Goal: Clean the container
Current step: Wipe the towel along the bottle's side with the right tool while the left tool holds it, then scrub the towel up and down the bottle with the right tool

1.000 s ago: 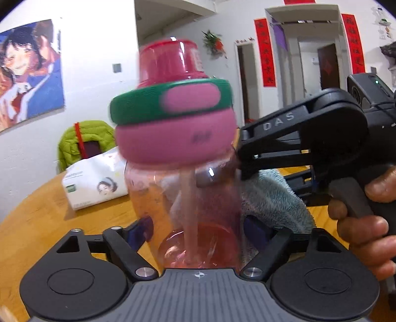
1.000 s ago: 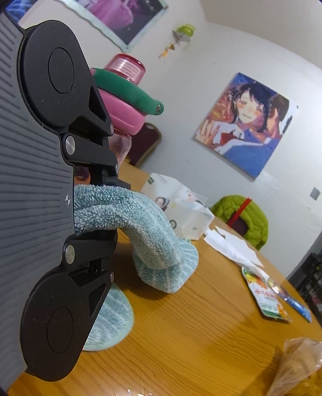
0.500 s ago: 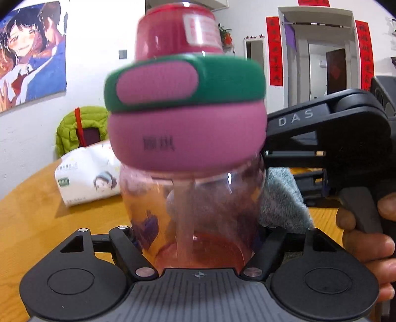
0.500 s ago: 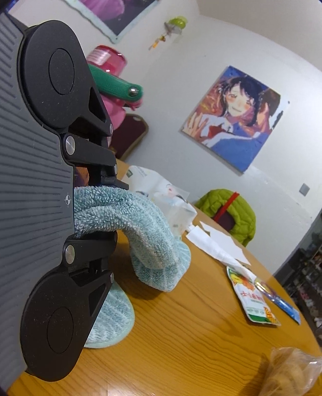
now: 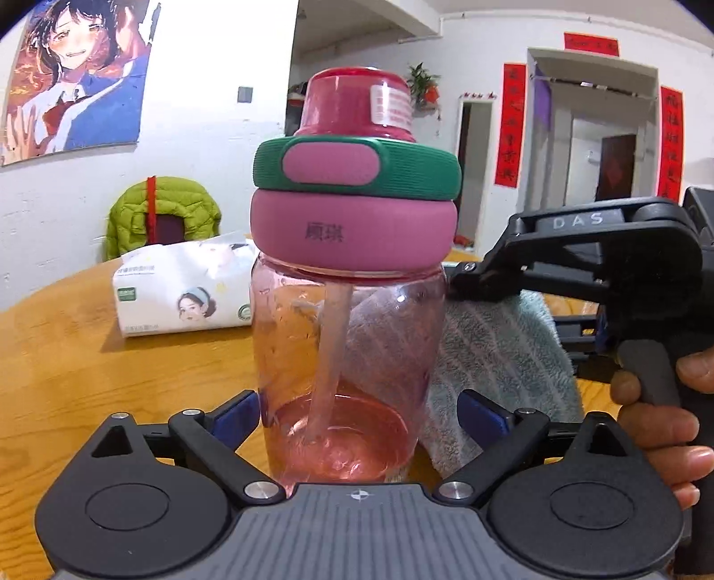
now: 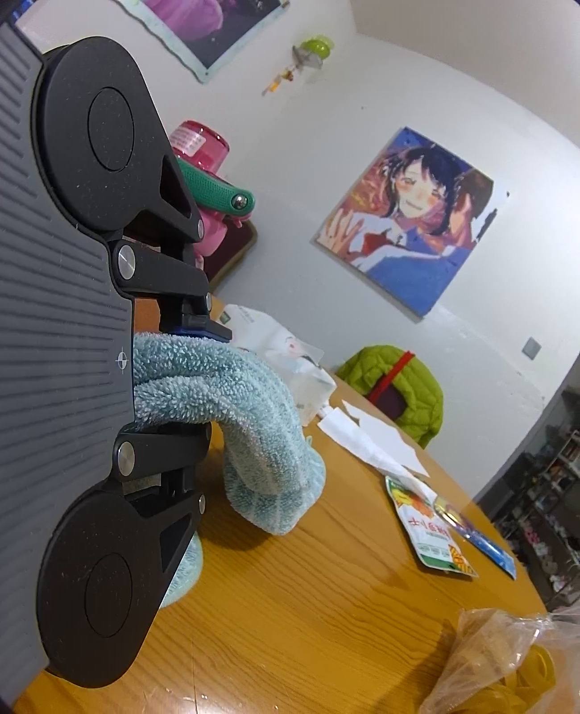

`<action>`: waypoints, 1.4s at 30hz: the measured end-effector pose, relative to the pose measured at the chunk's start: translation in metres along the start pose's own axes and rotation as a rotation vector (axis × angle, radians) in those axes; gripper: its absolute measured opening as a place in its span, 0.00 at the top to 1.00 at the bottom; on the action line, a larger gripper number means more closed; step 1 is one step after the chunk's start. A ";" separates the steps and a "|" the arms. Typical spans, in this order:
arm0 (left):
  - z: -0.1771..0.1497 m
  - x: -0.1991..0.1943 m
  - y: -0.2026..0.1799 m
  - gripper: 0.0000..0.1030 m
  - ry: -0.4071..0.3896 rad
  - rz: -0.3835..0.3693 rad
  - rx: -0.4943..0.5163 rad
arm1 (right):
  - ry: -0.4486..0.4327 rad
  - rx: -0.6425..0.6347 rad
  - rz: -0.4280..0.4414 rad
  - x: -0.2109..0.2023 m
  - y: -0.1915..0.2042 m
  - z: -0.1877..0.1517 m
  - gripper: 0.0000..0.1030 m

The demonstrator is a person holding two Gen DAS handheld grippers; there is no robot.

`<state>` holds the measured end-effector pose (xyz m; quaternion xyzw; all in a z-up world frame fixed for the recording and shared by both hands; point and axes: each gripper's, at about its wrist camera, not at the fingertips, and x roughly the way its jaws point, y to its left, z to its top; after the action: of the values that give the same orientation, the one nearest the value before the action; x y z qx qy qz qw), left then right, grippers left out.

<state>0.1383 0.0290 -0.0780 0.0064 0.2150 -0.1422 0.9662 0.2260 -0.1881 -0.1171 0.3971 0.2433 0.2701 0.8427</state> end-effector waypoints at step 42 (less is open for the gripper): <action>-0.005 0.007 0.008 0.31 0.028 0.030 0.040 | 0.132 0.366 0.239 0.015 -0.047 -0.002 0.83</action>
<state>0.1441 0.0351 -0.0857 0.0311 0.2254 -0.1316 0.9648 0.2481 -0.2023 -0.1584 0.5507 0.2940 0.3448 0.7010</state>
